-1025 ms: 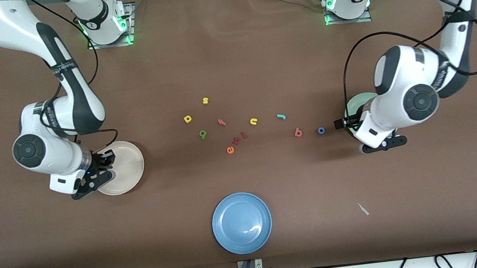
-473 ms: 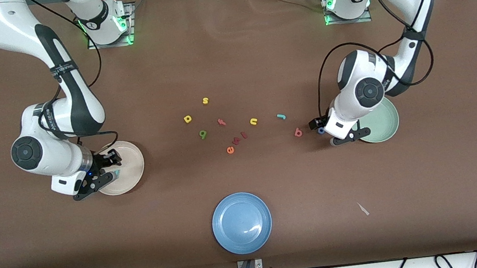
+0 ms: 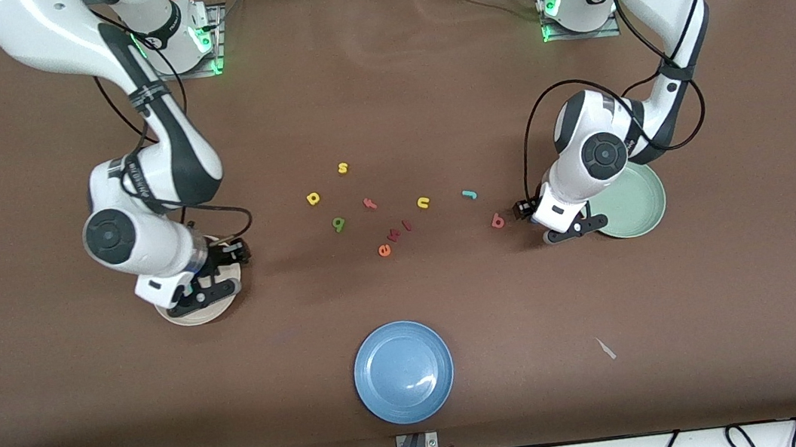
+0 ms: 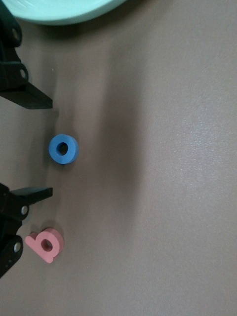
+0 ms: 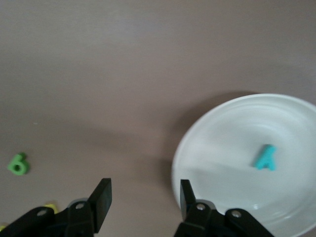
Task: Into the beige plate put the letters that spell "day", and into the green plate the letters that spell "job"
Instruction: 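Lift the blue o with the left gripper while the right gripper reaches the a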
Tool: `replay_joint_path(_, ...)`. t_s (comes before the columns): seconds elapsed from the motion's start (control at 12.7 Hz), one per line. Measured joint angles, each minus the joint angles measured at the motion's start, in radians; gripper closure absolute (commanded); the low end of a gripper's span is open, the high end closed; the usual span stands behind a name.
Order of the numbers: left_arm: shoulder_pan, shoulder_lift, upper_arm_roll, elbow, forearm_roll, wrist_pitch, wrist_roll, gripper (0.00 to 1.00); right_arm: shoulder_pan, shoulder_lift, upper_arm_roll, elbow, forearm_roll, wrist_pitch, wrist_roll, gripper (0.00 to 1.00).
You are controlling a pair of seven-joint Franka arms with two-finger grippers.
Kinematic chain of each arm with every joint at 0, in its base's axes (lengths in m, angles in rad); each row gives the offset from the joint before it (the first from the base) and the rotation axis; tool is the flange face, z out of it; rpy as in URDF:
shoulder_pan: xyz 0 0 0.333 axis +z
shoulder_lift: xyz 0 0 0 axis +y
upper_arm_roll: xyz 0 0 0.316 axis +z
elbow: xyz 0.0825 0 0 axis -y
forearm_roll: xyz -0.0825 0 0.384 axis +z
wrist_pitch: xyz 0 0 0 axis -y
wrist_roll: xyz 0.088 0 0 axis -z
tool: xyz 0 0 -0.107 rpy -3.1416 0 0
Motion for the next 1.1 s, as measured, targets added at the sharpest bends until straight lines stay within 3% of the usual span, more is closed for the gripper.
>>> replay_joint_path(0.24,0.000,0.006,0.000,0.000,0.001,0.003,0.000,0.33,0.095,-0.003,0.004,-0.005,0.000,0.003,0.160,0.33)
replay_joint_path(0.47,-0.001,0.017,0.001,0.001,0.001,0.013,0.001,0.46,0.181,-0.003,0.005,-0.023,-0.001,0.022,0.222,0.24)
replay_joint_path(0.71,-0.001,0.025,0.001,0.003,0.001,0.019,0.001,0.63,0.216,-0.006,0.005,-0.086,-0.001,0.095,0.236,0.21)
replay_joint_path(0.95,0.000,0.024,0.005,0.006,0.008,0.019,0.003,0.94,0.221,-0.018,0.021,-0.178,-0.001,0.196,0.242,0.20)
replay_joint_path(1.1,0.000,0.022,0.006,0.007,0.024,0.018,0.003,1.00,0.222,-0.026,0.040,-0.240,-0.001,0.260,0.242,0.20)
